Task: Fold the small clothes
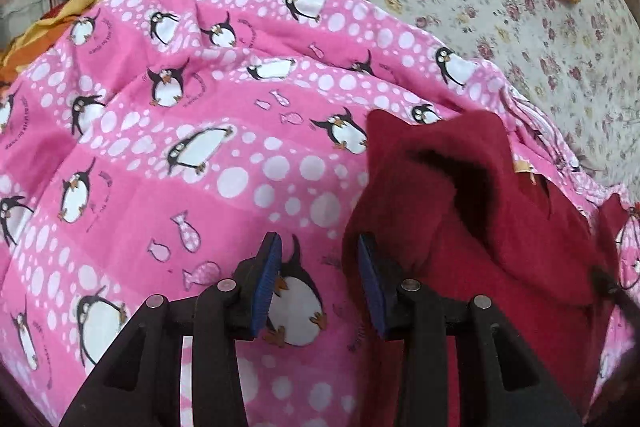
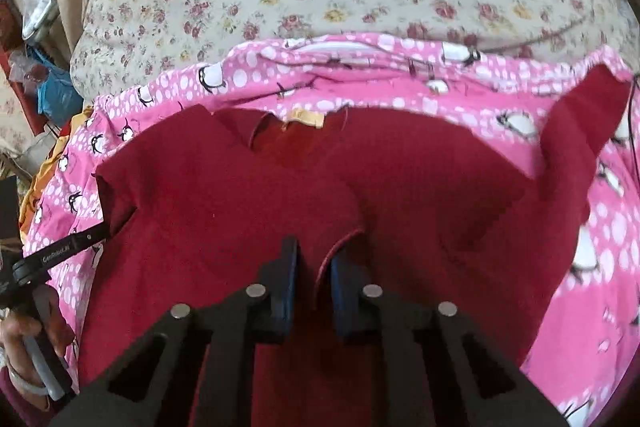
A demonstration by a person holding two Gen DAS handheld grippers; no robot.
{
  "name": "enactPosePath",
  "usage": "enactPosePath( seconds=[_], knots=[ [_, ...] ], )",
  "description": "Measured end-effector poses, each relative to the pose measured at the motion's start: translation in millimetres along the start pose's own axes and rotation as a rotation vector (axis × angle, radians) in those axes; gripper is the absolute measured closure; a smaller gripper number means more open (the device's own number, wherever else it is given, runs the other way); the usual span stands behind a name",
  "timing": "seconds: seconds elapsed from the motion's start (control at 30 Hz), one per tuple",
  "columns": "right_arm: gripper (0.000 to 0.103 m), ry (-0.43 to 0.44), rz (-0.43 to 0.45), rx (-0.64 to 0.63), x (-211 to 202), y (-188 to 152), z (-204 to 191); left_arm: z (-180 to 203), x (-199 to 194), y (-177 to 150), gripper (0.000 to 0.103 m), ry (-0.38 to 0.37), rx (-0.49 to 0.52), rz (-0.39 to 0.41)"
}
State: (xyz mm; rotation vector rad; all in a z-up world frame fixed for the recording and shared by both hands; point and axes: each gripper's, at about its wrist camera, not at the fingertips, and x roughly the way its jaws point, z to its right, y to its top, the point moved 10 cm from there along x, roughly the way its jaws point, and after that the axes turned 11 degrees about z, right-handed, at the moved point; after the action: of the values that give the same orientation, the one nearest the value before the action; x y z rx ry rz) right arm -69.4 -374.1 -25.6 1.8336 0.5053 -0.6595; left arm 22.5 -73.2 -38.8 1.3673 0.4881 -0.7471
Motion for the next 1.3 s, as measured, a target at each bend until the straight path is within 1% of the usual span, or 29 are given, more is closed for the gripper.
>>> enactPosePath(
  seconds=[0.03, 0.07, 0.1, 0.17, 0.2, 0.3, 0.33, 0.37, 0.4, 0.43, 0.47, 0.53, 0.57, 0.6, 0.63, 0.7, 0.77, 0.83, 0.87, 0.9, 0.93, 0.97, 1.03, 1.07, 1.1, 1.13, 1.2, 1.23, 1.3],
  knots=[
    [0.090, -0.008, 0.022, -0.007, -6, 6, 2, -1, -1, -1, 0.074, -0.001, 0.002, -0.002],
    [0.090, -0.028, 0.062, -0.016, -18, 16, 6, 3, 3, -2, 0.074, 0.000, 0.003, -0.002],
    [0.090, -0.063, 0.117, -0.030, -34, 27, 13, 3, 2, -4, 0.074, 0.000, 0.005, -0.003],
    [0.090, -0.143, 0.180, -0.033, -55, 43, 34, 5, 4, -4, 0.074, -0.003, 0.009, -0.006],
    [0.090, -0.172, 0.175, -0.022, -57, 44, 46, 6, 5, -2, 0.074, 0.000, 0.009, -0.006],
    [0.089, -0.180, 0.088, 0.010, -38, 30, 67, 11, -8, -1, 0.074, -0.032, -0.007, -0.014],
    [0.086, -0.187, 0.046, 0.011, -29, 22, 72, 13, -15, 0, 0.074, -0.046, -0.005, -0.010],
    [0.083, -0.191, -0.020, 0.018, -21, 12, 77, 15, -25, 1, 0.074, -0.063, 0.003, 0.005],
    [0.080, -0.184, -0.045, 0.033, -20, 9, 80, 16, -34, 2, 0.074, -0.070, 0.012, 0.022],
    [0.078, -0.171, -0.048, 0.057, -25, 7, 82, 18, -44, 4, 0.074, -0.071, 0.026, 0.051],
    [0.076, -0.166, -0.024, 0.081, -34, 12, 87, 19, -51, 7, 0.074, -0.066, 0.038, 0.079],
    [0.061, -0.213, 0.050, 0.082, -56, 25, 94, 25, -59, 16, 0.074, -0.077, 0.049, 0.129],
    [0.059, -0.234, 0.084, 0.074, -66, 31, 95, 30, -61, 20, 0.074, -0.090, 0.050, 0.150],
    [0.059, -0.222, 0.109, 0.060, -72, 35, 90, 35, -59, 24, 0.074, -0.099, 0.049, 0.161],
    [0.059, -0.200, 0.111, 0.046, -72, 38, 84, 42, -53, 28, 0.074, -0.101, 0.053, 0.159],
    [0.059, -0.141, 0.081, 0.015, -62, 37, 70, 51, -38, 30, 0.074, -0.097, 0.069, 0.143],
    [0.059, -0.105, 0.052, -0.008, -47, 33, 59, 54, -18, 25, 0.074, -0.066, 0.083, 0.100],
    [0.059, -0.115, 0.024, -0.062, -29, 24, 56, 54, -1, 9, 0.074, -0.053, 0.089, 0.030],
    [0.059, -0.142, -0.002, -0.090, -21, 16, 59, 54, 5, 0, 0.074, -0.053, 0.093, -0.001],
    [0.059, -0.177, -0.038, -0.113, -12, 6, 65, 56, 8, -7, 0.074, -0.046, 0.114, -0.012],
    [0.060, -0.188, -0.056, -0.114, -7, -1, 70, 59, 7, -8, 0.072, -0.035, 0.140, 0.002],
    [0.060, -0.175, -0.060, -0.096, -5, -5, 74, 62, 6, -9, 0.072, -0.020, 0.177, 0.017],
    [0.060, -0.131, -0.052, -0.036, -8, -6, 80, 69, 6, -11, 0.071, 0.011, 0.247, 0.020],
    [0.060, -0.106, -0.053, -0.009, -12, -3, 82, 70, 6, -12, 0.071, 0.019, 0.263, 0.026],
    [0.060, -0.081, -0.043, 0.022, -18, 3, 86, 69, 6, -12, 0.071, 0.020, 0.263, 0.030],
    [0.059, -0.074, -0.009, 0.060, -27, 11, 94, 68, 5, -12, 0.071, 0.015, 0.253, 0.031],
    [0.056, -0.077, 0.047, 0.120, -37, 22, 111, 66, 4, -10, 0.071, -0.002, 0.221, 0.027],
    [0.056, -0.076, 0.060, 0.141, -40, 25, 117, 65, 3, -8, 0.071, -0.013, 0.198, 0.025],
    [0.056, -0.083, 0.056, 0.155, -42, 25, 125, 62, -3, 0, 0.071, -0.037, 0.153, 0.044]
  ],
)
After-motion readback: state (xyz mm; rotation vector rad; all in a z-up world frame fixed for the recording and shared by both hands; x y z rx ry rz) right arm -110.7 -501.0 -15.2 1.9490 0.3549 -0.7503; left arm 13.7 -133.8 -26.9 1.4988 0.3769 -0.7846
